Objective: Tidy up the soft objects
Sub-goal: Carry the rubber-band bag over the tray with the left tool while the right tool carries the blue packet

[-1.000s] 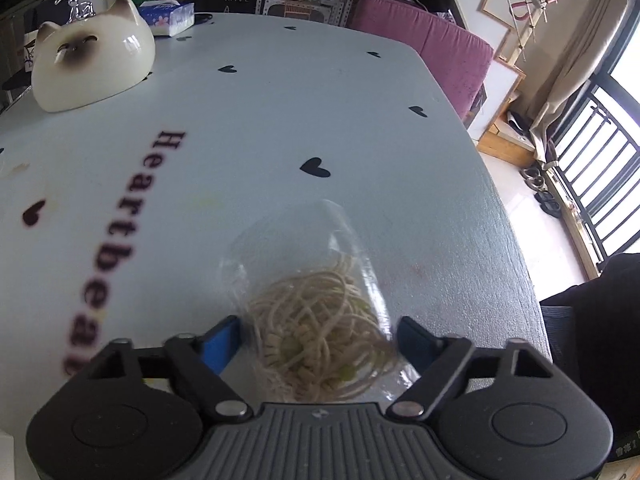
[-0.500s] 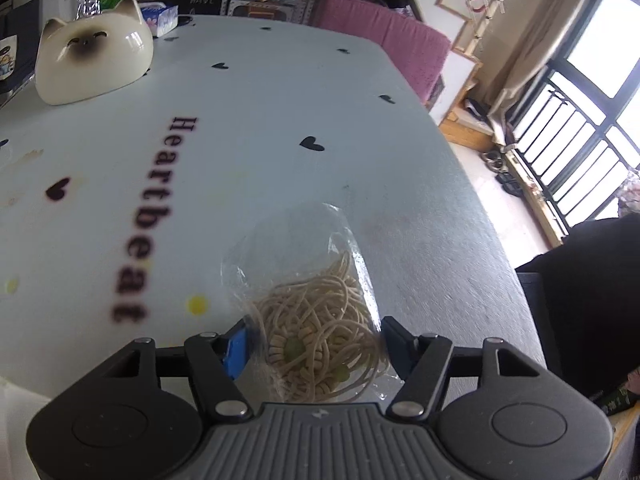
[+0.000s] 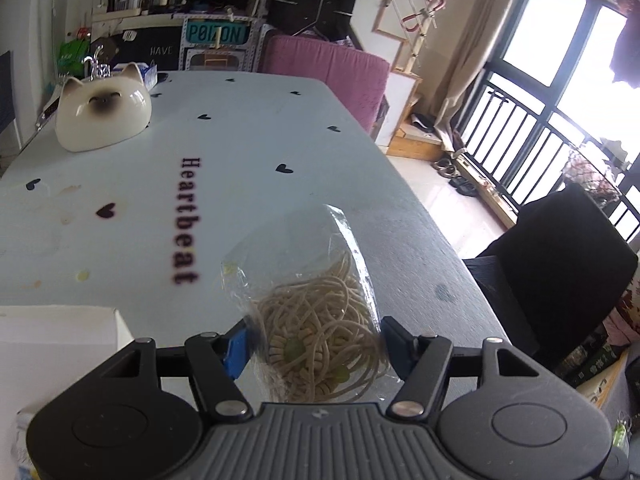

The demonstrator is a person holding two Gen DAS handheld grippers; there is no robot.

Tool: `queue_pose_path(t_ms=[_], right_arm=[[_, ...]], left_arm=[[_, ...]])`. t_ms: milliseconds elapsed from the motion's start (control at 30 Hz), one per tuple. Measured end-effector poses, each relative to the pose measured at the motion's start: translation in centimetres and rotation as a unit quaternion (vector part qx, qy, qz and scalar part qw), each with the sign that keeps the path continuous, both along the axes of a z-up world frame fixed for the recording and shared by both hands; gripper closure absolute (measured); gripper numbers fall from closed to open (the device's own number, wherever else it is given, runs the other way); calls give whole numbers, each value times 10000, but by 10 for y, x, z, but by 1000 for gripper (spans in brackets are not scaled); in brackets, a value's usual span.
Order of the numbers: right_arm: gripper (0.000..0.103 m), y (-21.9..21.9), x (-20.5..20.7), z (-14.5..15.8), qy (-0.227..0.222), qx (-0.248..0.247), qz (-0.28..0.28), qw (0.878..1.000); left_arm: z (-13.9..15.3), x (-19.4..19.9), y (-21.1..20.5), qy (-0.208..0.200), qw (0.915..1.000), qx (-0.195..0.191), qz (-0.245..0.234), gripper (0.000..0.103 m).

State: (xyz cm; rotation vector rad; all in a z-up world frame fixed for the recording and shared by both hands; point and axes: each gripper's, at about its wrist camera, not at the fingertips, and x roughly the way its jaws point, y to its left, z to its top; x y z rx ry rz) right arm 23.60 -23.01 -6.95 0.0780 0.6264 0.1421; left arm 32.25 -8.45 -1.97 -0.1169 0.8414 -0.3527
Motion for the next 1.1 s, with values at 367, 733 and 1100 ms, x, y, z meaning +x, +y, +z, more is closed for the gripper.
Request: queue_pose_path(t_ms=[367,733,1100], right_arm=[[47,23,-27,8,-18,89,-115,9999],[46,58,-33,21,-5,264,38,9996],[46,111,-12,37,-17,452,551,9975]], left_arm=[[11,-68,41,-100,9993,2,-367,36],[16,-86,126,-188,9995,236,-96,36],[-4,-63,203,102,9966,783,246,36]])
